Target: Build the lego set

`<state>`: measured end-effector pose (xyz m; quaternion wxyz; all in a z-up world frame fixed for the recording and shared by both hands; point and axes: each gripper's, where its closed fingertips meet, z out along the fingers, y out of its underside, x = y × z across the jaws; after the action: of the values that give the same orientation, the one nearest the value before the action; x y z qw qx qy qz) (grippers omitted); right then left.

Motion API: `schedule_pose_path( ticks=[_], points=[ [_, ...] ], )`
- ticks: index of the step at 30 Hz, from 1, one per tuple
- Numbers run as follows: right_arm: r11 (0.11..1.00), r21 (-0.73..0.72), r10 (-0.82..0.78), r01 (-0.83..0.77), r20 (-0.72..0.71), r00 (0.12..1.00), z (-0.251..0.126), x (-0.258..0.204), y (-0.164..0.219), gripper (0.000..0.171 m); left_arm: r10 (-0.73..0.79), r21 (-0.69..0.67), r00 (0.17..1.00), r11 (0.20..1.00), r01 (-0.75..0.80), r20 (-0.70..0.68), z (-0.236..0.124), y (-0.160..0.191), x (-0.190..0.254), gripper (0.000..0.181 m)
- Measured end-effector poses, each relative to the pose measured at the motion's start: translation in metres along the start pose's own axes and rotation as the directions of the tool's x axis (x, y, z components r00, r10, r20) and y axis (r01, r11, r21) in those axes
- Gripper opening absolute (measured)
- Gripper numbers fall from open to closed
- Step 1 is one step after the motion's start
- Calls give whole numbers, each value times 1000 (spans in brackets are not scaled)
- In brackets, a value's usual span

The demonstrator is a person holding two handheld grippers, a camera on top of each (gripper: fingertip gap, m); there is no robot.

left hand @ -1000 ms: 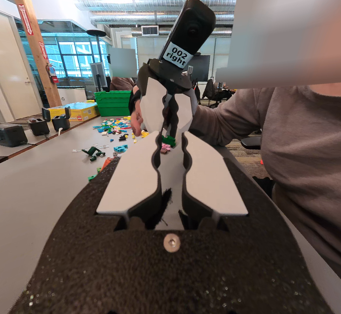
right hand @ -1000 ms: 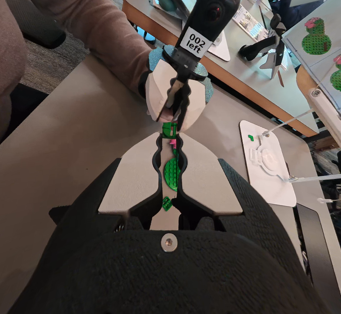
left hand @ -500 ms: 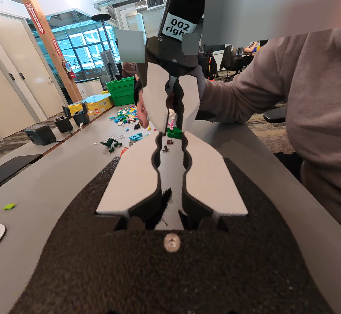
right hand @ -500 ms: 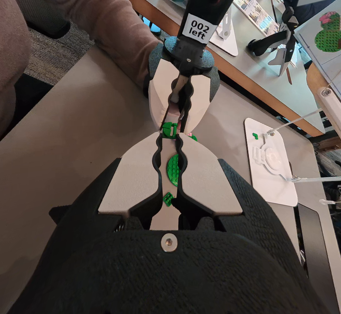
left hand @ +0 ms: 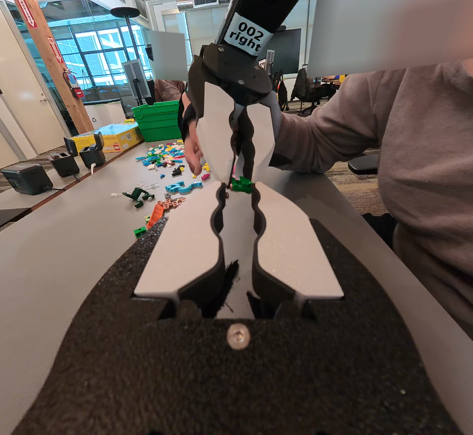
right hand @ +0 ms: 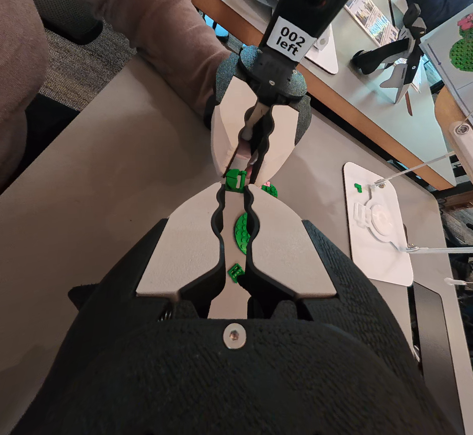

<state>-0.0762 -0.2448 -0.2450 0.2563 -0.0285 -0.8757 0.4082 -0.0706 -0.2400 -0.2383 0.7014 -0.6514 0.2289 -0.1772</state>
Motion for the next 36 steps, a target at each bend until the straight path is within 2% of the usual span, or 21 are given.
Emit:
schedule_pose_path(
  ticks=[2, 13, 22, 36],
  points=[
    [1000, -8, -4, 4, -17, 1000, 0, 3, 1, 12, -6, 5, 1000, 1000, 6, -1, 0, -1, 0, 13],
    [999, -39, -5, 5, -16, 1000, 2, 2, 7, 12, 21, -16, 1000, 1000, -20, 17, 1, 3, -2, 14],
    [997, -76, -2, 0, -33, 999, 5, 4, 11, 12, -16, -41, 1000, 999, 17, 24, 0, 7, -5, 13],
    [985, -170, 15, -31, -92, 996, 11, 14, 31, 12, -60, -102, 987, 992, 76, 148, 3, 20, -23, 13]
  ],
)
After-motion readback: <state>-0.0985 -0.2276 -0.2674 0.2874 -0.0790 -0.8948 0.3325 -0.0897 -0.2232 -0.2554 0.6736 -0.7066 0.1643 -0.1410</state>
